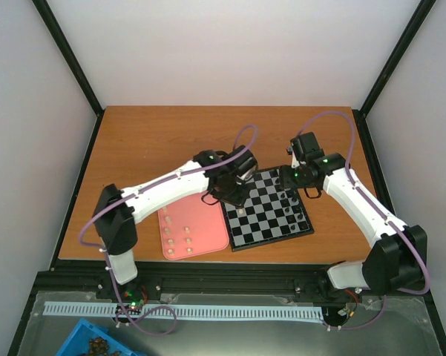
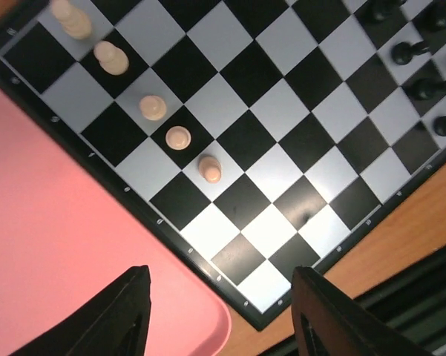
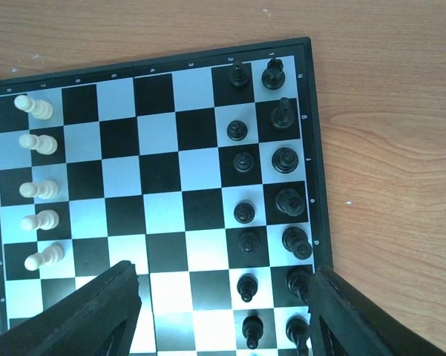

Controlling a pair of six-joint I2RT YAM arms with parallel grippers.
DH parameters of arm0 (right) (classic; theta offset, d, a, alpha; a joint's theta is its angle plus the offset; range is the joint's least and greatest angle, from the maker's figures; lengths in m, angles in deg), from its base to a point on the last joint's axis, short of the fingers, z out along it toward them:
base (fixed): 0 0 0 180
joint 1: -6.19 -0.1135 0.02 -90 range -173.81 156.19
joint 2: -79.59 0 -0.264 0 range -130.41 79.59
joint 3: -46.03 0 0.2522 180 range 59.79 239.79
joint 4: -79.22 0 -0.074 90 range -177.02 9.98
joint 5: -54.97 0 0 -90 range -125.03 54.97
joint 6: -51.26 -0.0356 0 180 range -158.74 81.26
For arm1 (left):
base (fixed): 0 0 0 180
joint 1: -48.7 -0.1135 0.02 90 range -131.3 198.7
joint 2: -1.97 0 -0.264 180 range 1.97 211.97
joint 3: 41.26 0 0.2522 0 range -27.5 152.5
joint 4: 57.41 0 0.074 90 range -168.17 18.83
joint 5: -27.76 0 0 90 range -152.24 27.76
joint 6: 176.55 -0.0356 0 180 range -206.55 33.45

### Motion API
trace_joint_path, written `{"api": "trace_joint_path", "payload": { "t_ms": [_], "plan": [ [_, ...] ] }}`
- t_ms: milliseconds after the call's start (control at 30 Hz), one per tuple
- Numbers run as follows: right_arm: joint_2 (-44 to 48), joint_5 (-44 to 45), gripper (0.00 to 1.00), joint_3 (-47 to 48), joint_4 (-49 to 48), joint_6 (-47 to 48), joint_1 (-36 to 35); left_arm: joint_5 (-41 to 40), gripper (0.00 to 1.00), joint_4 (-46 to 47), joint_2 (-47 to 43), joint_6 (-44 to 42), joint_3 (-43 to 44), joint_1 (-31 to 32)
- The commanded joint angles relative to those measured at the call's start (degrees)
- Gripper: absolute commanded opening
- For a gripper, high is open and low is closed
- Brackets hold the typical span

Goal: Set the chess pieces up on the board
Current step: Pick up the chess piece from the storage box.

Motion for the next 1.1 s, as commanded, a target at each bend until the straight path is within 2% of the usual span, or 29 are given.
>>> {"api": "trace_joint_path", "payload": {
  "t_ms": [0,100,267,400,533,633,767,1067],
  "plan": [
    [3.4,-1.9,0.63,-0.2,1.9,0.3,-1.5,-0.8,0.56,-3.7,-7.5,2.5,-0.5,-3.0],
    [4.0,-1.9,0.64,0.7,3.7,-1.1,-6.6,0.4,0.60,-2.4,-14.1,5.0,-7.6,-10.2],
    [-1.2,-1.7,0.67,5.4,4.6,-4.5,-20.3,4.1,0.69,0.1,-23.8,6.4,-18.1,-29.2],
    [-9.9,-3.3,0.67,11.3,2.5,-6.1,-29.6,5.8,0.82,-0.1,-27.2,4.2,-19.3,-42.3],
    [-21.7,-4.1,0.67,21.8,2.4,-5.2,-37.3,6.5,0.83,-1.0,-29.2,1.6,-17.6,-52.1],
    [-29.2,-6.0,0.67,28.1,2.5,-4.0,-40.6,6.5,0.83,-1.0,-31.4,0.9,-17.4,-55.6],
    [-37.5,-7.4,0.66,34.2,5.0,-2.5,-42.3,5.0,0.83,-1.1,-34.5,-0.4,-17.9,-56.3],
    [-47.0,-11.1,0.57,39.7,6.0,-3.0,-42.3,6.0,0.84,-1.3,-36.4,-1.8,-20.4,-56.4]
  ]
}}
